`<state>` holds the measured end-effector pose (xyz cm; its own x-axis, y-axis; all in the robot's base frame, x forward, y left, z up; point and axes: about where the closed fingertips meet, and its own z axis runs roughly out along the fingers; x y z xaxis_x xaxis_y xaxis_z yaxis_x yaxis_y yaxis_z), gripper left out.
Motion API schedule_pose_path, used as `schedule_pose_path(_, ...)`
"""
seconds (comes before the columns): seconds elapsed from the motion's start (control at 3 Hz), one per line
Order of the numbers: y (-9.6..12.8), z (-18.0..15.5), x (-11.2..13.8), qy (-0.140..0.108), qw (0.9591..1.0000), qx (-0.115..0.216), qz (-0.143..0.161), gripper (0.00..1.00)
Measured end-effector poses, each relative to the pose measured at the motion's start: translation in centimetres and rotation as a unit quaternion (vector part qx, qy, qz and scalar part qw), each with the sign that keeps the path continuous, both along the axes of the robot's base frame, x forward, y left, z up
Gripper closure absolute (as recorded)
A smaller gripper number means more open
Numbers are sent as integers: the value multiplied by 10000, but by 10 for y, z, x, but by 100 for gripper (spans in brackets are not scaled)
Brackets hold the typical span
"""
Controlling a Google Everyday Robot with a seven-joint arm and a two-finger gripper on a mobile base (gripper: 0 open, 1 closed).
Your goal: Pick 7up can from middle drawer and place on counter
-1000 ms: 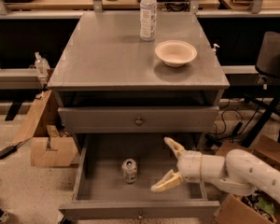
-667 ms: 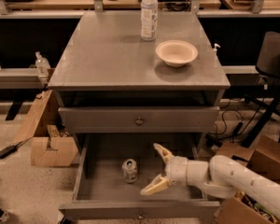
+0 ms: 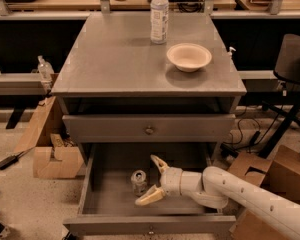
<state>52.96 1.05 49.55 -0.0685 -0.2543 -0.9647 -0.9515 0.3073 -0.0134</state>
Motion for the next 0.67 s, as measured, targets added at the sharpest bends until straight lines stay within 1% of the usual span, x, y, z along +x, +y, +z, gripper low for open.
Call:
schedule_pose_path(0.33,10,-15,14,-20,9999,-102,-31,0)
schedule_pose_path(0.67,8,-28,26,-39,9997,-240,-95,0)
